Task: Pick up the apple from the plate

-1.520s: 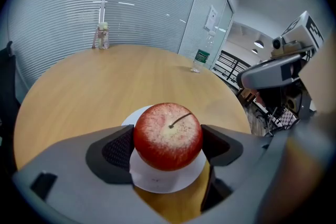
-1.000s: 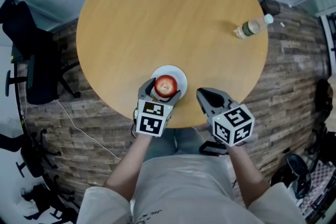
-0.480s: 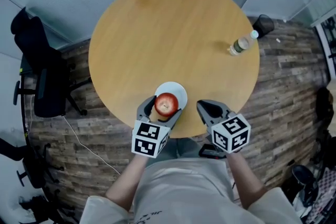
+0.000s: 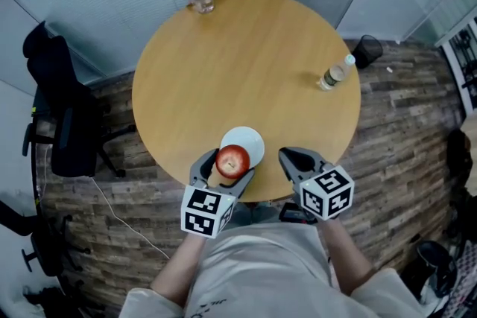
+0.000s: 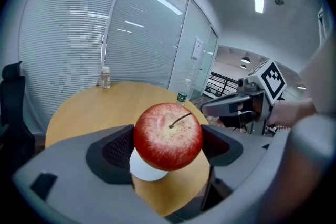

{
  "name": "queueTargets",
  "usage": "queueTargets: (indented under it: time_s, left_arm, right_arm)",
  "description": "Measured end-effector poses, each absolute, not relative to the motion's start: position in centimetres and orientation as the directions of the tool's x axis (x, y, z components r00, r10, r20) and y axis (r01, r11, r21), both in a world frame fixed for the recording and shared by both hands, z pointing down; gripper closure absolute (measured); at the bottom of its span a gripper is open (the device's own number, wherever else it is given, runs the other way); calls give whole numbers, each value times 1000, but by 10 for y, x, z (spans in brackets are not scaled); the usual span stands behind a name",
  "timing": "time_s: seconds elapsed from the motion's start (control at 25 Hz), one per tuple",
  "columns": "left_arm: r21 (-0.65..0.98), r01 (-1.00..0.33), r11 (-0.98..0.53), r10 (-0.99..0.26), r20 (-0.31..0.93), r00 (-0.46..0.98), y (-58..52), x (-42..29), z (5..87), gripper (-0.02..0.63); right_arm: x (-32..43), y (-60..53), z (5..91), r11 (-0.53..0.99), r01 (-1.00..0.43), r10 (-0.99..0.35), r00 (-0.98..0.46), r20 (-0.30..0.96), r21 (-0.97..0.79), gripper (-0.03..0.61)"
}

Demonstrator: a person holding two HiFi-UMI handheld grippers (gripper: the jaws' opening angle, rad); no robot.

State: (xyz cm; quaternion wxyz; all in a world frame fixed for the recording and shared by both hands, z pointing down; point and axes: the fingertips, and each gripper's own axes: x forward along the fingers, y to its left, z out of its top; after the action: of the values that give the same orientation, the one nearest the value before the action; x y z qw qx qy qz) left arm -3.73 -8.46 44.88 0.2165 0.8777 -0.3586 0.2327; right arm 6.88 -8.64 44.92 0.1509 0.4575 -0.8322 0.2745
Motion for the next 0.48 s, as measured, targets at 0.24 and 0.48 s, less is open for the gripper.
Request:
queueTargets:
  time_s: [0.24,0.48]
  left_arm:
    - [251,-723,-643,-537,525,660,-80,-46,439,218]
    - [255,-715,-651,-542,503,673,-78,-45,430,218]
  right_arm:
    - [69,-86,431,430,-849,-705,-527,474,-306,548]
    - [68,-85,420,444,-850,-718,-526,456,-283,548]
